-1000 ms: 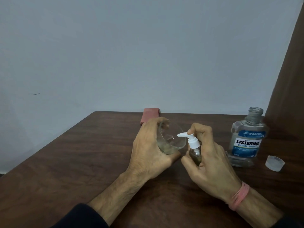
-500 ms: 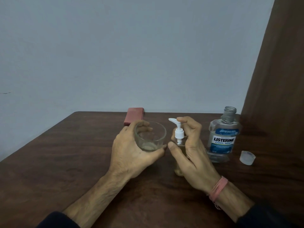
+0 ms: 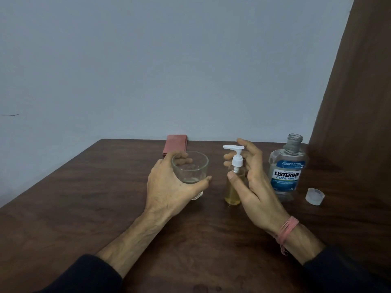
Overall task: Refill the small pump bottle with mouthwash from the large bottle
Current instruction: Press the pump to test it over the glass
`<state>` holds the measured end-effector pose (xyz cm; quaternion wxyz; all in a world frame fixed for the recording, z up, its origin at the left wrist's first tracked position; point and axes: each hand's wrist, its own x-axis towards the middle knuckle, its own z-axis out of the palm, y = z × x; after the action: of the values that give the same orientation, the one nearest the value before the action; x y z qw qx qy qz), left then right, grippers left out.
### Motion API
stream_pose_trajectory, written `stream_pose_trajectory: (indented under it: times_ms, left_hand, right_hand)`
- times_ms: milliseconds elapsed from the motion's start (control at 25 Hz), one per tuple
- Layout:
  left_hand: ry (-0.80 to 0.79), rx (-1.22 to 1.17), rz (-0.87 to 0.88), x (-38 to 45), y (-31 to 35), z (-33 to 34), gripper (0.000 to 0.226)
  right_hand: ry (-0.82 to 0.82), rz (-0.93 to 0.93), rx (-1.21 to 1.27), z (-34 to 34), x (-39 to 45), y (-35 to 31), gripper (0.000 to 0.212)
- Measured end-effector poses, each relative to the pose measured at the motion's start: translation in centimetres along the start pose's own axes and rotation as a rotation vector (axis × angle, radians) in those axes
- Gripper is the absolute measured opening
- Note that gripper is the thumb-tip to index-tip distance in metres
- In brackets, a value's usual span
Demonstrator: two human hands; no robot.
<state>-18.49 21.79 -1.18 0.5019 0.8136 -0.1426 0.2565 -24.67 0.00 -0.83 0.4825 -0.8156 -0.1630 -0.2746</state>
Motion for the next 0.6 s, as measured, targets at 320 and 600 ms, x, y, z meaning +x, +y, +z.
stream_pose_trajectory:
  times_ms: [320,600]
  left_hand:
    - [-0.068,0.054,-0.019,-0.06,0.18,0.26,0.081]
    - [-0.11,0.056,-0.054,-0.03,0.07,0.23,0.088]
  right_hand:
    - [-0.011,0.036,-0.01,0.04,-0.12,0.06,0.071]
    - [-0.038,0.092,-0.092,-0.12,-0.5,-0.45,0.044]
